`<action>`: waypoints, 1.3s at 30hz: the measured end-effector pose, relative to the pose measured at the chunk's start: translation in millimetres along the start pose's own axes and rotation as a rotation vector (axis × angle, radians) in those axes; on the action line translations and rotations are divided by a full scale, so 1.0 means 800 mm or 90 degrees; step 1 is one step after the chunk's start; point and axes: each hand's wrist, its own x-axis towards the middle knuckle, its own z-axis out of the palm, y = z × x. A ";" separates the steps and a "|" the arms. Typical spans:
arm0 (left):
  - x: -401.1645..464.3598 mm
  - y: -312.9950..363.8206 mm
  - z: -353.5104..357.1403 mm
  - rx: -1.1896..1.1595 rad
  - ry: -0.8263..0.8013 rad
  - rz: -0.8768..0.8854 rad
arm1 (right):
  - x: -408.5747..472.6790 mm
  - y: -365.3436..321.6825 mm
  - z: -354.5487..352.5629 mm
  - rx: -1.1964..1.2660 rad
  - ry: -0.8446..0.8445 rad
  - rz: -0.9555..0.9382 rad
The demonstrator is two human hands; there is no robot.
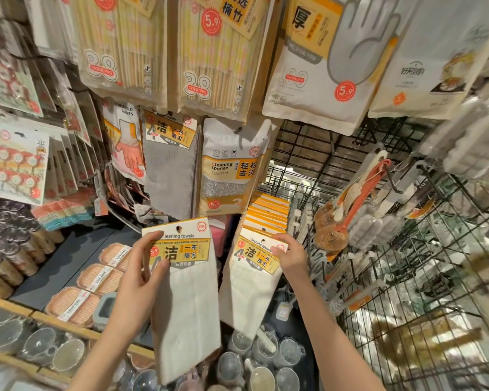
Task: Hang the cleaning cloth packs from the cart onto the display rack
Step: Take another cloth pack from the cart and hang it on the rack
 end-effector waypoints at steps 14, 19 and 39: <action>0.001 0.000 0.005 0.021 -0.010 -0.010 | 0.013 0.022 0.026 -0.018 0.094 0.030; 0.003 0.001 0.006 0.016 -0.010 -0.017 | 0.023 0.020 0.031 -0.074 0.124 0.049; -0.003 0.000 -0.001 0.023 -0.011 -0.024 | 0.047 0.030 0.039 -0.136 0.154 0.060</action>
